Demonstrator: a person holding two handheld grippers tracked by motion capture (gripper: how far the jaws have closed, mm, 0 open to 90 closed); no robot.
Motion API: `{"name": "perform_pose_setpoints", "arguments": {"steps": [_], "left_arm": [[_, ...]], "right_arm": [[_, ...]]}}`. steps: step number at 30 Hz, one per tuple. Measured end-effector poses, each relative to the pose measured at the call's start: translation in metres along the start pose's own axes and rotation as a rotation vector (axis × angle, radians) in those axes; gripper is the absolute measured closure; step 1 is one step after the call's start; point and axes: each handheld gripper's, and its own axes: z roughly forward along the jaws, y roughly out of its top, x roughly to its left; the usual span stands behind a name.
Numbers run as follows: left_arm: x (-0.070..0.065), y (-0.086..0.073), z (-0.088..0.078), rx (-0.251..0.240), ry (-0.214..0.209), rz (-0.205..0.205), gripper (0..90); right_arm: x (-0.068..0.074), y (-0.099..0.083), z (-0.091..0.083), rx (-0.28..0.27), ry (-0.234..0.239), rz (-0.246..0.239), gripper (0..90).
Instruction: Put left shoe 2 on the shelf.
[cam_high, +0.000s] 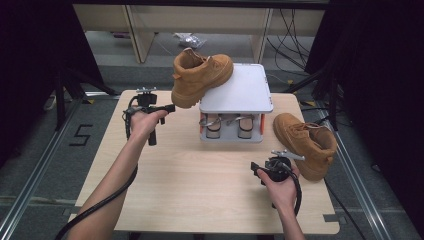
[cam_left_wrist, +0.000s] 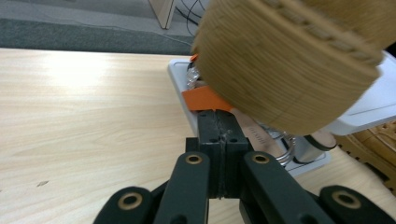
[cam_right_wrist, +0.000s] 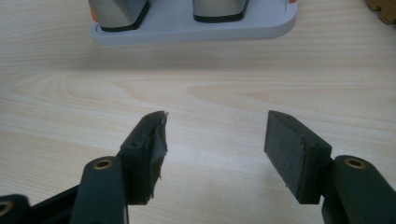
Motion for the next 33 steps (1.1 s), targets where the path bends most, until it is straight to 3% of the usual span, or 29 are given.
{"name": "perform_pose_setpoints", "arguments": {"steps": [1, 3, 11, 17, 24, 25, 26, 27, 28, 29, 30, 31, 33], "left_arm": [[-0.002, 0.001, 0.0, 0.0, 0.006, 0.011, 90.0], [-0.003, 0.001, 0.0, 0.003, 0.013, 0.013, 90.0], [-0.009, 0.006, -0.002, 0.003, 0.018, -0.015, 90.0], [-0.02, 0.014, -0.004, 0.013, 0.021, 0.019, 90.0], [-0.03, 0.012, 0.002, 0.034, -0.004, 0.023, 90.0], [-0.032, 0.012, 0.002, 0.04, -0.011, 0.029, 90.0], [-0.034, 0.013, 0.003, 0.043, -0.012, 0.033, 90.0], [-0.037, 0.013, 0.004, 0.055, -0.016, 0.039, 90.0], [-0.039, 0.013, 0.005, 0.064, -0.018, 0.048, 90.0], [-0.041, 0.013, 0.005, 0.071, -0.019, 0.055, 90.0], [-0.043, 0.013, 0.006, 0.073, -0.019, 0.058, 90.0], [-0.045, 0.013, 0.007, 0.081, -0.024, 0.062, 90.0], [-0.049, 0.012, 0.009, 0.083, -0.029, 0.068, 90.0]], "right_arm": [[0.002, 0.0, 0.0, -0.001, -0.003, 0.02, 39.8], [0.001, -0.001, 0.001, 0.003, -0.007, 0.012, 39.8], [0.001, -0.001, 0.0, 0.003, 0.013, 0.024, 39.7], [0.003, 0.0, -0.001, 0.018, 0.016, 0.03, 39.7], [0.001, 0.0, 0.0, 0.014, -0.007, 0.011, 39.7], [-0.002, 0.0, 0.0, 0.002, -0.014, -0.027, 39.7], [0.001, 0.0, 0.001, 0.007, -0.006, 0.012, 39.7], [-0.001, 0.0, 0.0, 0.004, -0.012, -0.021, 39.7], [-0.001, 0.0, -0.001, 0.006, 0.001, -0.016, 39.7], [0.001, 0.0, 0.0, 0.008, 0.013, 0.018, 39.7], [-0.001, 0.0, 0.0, 0.008, 0.002, -0.018, 39.7], [0.001, 0.0, -0.001, 0.018, 0.009, 0.02, 39.7], [0.001, -0.001, 0.001, 0.002, 0.014, 0.03, 39.7]]}}
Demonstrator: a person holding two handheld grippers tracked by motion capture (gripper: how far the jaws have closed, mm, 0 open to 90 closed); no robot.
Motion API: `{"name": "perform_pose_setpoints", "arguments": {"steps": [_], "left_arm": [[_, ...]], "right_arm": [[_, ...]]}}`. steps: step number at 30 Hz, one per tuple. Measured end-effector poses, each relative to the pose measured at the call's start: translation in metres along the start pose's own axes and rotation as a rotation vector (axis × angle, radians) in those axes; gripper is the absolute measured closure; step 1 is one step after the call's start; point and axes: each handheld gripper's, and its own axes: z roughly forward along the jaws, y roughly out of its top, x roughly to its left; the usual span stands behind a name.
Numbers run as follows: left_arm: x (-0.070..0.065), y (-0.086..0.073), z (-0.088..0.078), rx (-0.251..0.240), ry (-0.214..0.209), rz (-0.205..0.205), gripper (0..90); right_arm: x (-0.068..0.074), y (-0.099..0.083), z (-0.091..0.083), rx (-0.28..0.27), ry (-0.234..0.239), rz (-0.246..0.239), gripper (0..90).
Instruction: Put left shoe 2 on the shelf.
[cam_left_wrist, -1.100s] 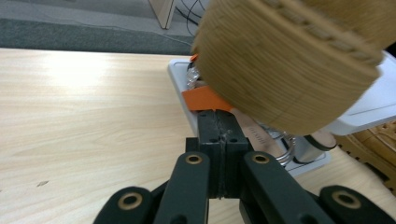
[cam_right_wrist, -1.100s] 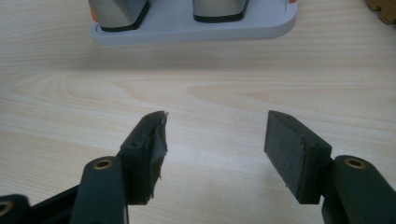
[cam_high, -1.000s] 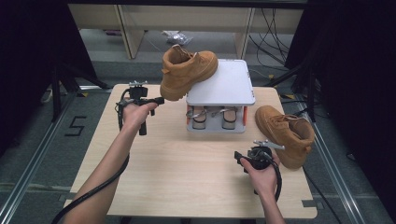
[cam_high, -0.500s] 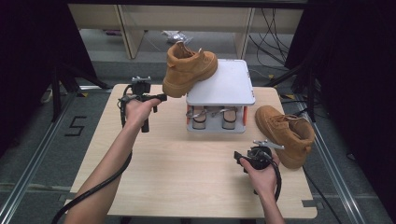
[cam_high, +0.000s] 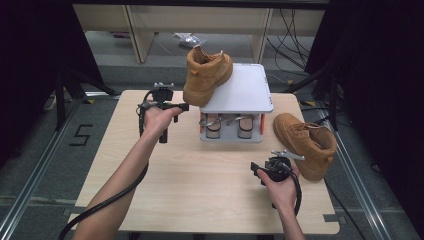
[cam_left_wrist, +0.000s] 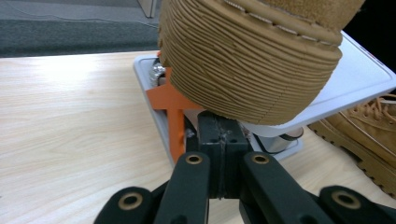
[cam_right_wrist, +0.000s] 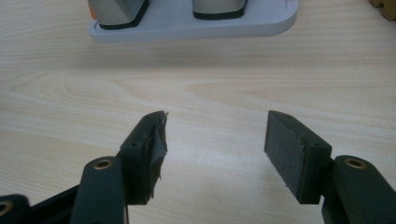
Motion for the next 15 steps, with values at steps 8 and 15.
{"name": "perform_pose_setpoints", "arguments": {"steps": [8, 15], "left_arm": [[-0.013, -0.001, 0.006, 0.016, -0.023, 0.019, 90.0], [-0.02, -0.002, 0.01, 0.039, -0.031, 0.04, 90.0]], "right_arm": [[-0.002, 0.001, -0.001, 0.011, -0.02, -0.023, 39.7], [-0.002, 0.0, 0.0, 0.008, -0.012, -0.011, 39.7]]}}
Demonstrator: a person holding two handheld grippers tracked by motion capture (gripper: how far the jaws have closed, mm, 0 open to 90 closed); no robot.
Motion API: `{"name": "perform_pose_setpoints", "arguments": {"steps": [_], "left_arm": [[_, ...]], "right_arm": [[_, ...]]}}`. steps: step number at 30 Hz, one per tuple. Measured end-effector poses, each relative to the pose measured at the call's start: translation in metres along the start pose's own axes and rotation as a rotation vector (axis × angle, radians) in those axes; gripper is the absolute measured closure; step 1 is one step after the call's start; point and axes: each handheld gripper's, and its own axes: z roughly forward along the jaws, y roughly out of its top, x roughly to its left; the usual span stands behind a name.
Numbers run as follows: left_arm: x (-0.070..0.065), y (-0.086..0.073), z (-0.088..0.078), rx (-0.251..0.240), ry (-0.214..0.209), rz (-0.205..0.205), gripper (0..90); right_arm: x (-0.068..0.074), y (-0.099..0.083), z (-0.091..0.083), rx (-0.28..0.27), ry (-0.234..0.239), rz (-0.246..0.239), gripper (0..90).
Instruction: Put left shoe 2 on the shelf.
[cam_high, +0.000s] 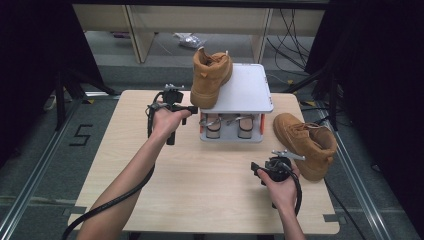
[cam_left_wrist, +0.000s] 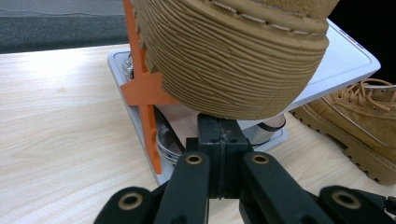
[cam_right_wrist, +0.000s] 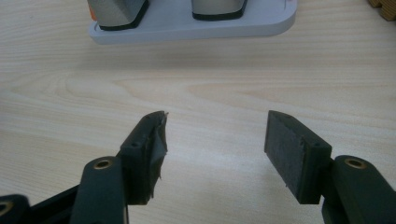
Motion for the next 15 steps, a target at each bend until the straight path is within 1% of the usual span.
{"name": "perform_pose_setpoints", "arguments": {"steps": [2, 3, 6, 8, 9, 10, 12, 14, 15], "left_arm": [[-0.0014, -0.0003, 0.0014, 0.007, -0.001, 0.006, 90.0], [-0.0021, -0.0007, 0.0022, 0.007, -0.002, 0.003, 90.0], [-0.004, -0.0016, 0.0048, 0.012, -0.006, 0.004, 90.0], [-0.0053, -0.0019, 0.0067, 0.021, -0.008, 0.012, 90.0], [-0.0059, -0.0022, 0.0075, 0.02, -0.01, 0.008, 90.0], [-0.0063, -0.0026, 0.0081, 0.021, -0.011, 0.01, 90.0], [-0.0068, -0.0038, 0.0089, 0.018, -0.013, 0.01, 90.0], [-0.0054, -0.0051, 0.0088, 0.023, -0.017, 0.011, 90.0], [-0.0044, -0.006, 0.0087, 0.022, -0.029, 0.008, 90.0]], "right_arm": [[0.0001, 0.0001, -0.0015, 0.002, 0.019, 0.004, 39.7], [-0.0039, 0.0005, -0.0004, -0.005, 0.026, -0.035, 39.7], [-0.0038, 0.0004, 0.0003, -0.006, 0.027, -0.032, 39.7], [-0.0039, 0.0005, -0.0003, -0.005, 0.028, -0.032, 39.7], [-0.0039, 0.0005, 0.0, -0.008, 0.014, -0.041, 39.7], [-0.0038, 0.0005, 0.0006, -0.011, 0.007, -0.038, 39.7], [-0.0039, 0.001, -0.001, -0.007, 0.021, -0.029, 39.7], [-0.0038, 0.0009, -0.001, -0.01, 0.018, -0.029, 39.7], [-0.0039, 0.0009, -0.001, -0.011, 0.014, -0.03, 39.7]]}}
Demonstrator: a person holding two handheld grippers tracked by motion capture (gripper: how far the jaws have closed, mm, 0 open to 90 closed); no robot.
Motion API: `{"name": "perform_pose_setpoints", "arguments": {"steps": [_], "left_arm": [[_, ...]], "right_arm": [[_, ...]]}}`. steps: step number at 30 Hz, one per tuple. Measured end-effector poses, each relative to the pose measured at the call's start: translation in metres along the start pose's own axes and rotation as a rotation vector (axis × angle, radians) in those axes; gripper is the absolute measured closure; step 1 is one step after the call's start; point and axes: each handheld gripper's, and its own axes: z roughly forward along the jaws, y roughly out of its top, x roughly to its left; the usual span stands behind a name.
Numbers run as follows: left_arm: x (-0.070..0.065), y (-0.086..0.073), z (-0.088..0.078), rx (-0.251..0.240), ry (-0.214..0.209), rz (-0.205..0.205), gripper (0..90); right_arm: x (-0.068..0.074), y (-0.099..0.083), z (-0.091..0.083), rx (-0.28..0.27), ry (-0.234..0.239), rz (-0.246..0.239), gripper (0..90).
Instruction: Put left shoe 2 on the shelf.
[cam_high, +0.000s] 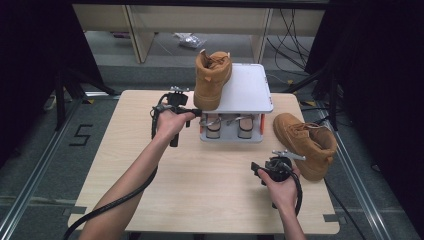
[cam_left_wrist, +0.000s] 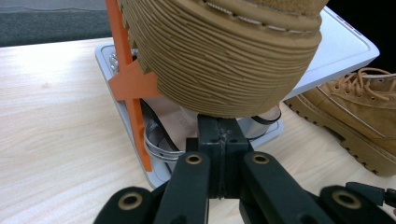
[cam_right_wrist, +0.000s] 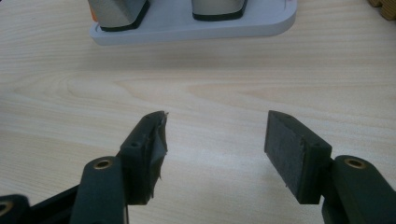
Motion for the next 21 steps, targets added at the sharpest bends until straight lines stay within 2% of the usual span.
{"name": "perform_pose_setpoints", "arguments": {"steps": [2, 5, 6, 7, 9, 10, 11, 12, 13, 14, 17, 19, 20, 21], "left_arm": [[0.0, -0.001, -0.002, -0.006, -0.008, -0.01, 90.0], [0.0, -0.001, -0.007, -0.006, -0.013, 0.0, 90.0], [0.001, 0.0, -0.009, 0.001, -0.017, 0.011, 90.0], [0.0, 0.0, -0.009, -0.014, -0.014, -0.005, 90.0], [0.0, -0.001, -0.012, -0.017, -0.012, -0.005, 90.0], [0.001, -0.001, -0.014, -0.014, -0.018, 0.002, 90.0], [0.001, -0.001, -0.015, -0.028, -0.015, -0.001, 90.0], [0.001, 0.0, -0.017, -0.045, -0.01, -0.006, 90.0], [0.002, 0.001, -0.019, -0.049, -0.008, 0.003, 90.0], [0.001, 0.002, -0.023, -0.071, -0.004, -0.009, 90.0], [0.002, 0.008, -0.029, -0.087, 0.006, 0.002, 90.0], [0.002, 0.011, -0.03, -0.087, 0.014, 0.01, 90.0], [0.002, 0.012, -0.029, -0.089, 0.012, 0.004, 90.0], [0.002, 0.012, -0.029, -0.085, 0.014, 0.009, 90.0]], "right_arm": [[0.0, 0.0, 0.0, 0.004, 0.004, 0.0, 39.7], [0.0, -0.001, 0.001, 0.004, -0.004, -0.013, 39.7], [0.001, -0.001, 0.001, 0.001, 0.009, -0.004, 39.7], [0.001, -0.001, 0.002, 0.001, -0.004, -0.008, 39.7], [0.001, -0.001, 0.002, 0.003, -0.01, -0.006, 39.8], [0.003, -0.001, 0.001, 0.014, -0.008, 0.018, 39.7], [0.001, -0.001, 0.001, 0.004, -0.01, -0.003, 39.7], [0.001, -0.001, 0.001, 0.005, -0.01, -0.003, 39.7], [0.001, 0.0, -0.001, 0.01, 0.01, 0.006, 39.7], [0.0, 0.0, 0.0, 0.003, 0.009, -0.002, 39.7], [0.0, 0.0, 0.0, 0.004, 0.006, -0.001, 39.7], [0.001, -0.001, 0.001, 0.013, -0.012, 0.005, 39.7], [0.004, -0.002, 0.002, 0.005, -0.012, 0.029, 39.7], [0.004, -0.001, 0.001, 0.016, -0.011, 0.034, 39.7]]}}
